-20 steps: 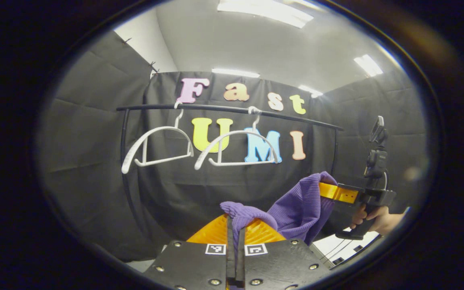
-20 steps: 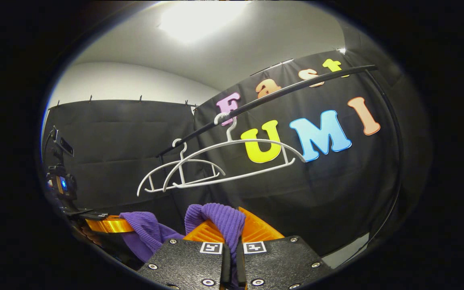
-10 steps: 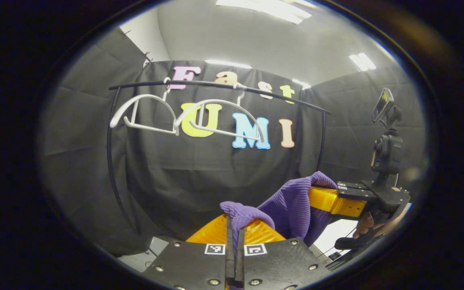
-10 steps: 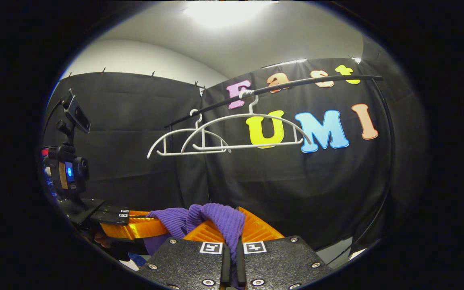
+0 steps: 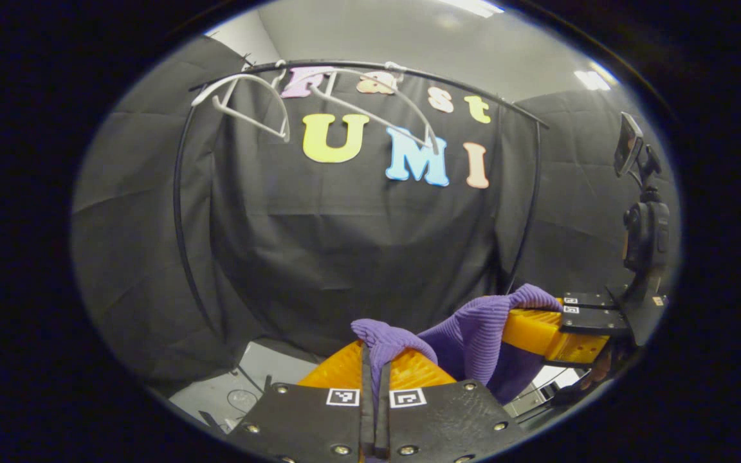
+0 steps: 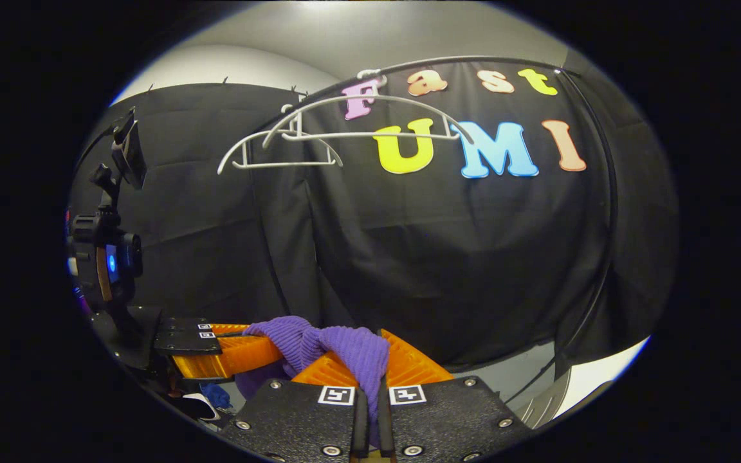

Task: Grasp the clothes on the hanger with both hands and then place them into the laundry hamper below.

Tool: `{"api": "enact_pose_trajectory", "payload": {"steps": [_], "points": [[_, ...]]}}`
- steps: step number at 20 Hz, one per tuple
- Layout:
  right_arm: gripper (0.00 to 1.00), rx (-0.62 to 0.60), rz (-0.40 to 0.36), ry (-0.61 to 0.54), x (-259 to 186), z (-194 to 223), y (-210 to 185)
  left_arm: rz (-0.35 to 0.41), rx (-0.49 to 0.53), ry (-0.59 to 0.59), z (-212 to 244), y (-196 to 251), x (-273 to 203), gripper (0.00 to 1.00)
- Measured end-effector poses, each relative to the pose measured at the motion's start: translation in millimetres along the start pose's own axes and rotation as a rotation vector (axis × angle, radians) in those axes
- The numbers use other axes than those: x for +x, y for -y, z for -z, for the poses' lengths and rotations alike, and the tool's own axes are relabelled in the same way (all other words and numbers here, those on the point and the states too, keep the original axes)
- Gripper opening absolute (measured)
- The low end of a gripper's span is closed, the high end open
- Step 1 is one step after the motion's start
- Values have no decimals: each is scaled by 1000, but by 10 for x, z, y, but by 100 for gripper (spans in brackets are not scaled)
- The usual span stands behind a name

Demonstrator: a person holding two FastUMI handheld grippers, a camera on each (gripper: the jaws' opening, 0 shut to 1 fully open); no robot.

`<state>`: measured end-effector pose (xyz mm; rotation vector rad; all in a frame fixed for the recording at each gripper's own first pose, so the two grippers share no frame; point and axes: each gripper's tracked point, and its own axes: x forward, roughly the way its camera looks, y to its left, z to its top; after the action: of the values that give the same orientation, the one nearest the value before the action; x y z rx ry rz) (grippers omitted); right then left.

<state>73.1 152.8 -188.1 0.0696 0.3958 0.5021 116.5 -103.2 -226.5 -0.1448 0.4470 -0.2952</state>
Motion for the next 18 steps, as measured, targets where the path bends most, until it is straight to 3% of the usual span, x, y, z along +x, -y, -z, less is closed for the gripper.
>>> {"api": "enact_pose_trajectory", "payload": {"steps": [8,10,13,15,17,18], "points": [[8,20,78,-219,12,952,215,-71,-24,-202,1056,-85,148,7],[11,10,88,-261,-19,1123,228,-86,-30,-244,1210,-117,168,2],[16,0,122,-317,-41,1346,313,-113,-28,-306,1478,-183,172,3],[27,8,139,-327,-73,1406,361,-118,-22,-331,1550,-205,159,3],[50,7,137,-324,-86,1417,382,-132,-2,-352,1655,-231,80,6],[62,-5,143,-325,-98,1430,415,-137,-7,-368,1723,-229,3,15]]}}
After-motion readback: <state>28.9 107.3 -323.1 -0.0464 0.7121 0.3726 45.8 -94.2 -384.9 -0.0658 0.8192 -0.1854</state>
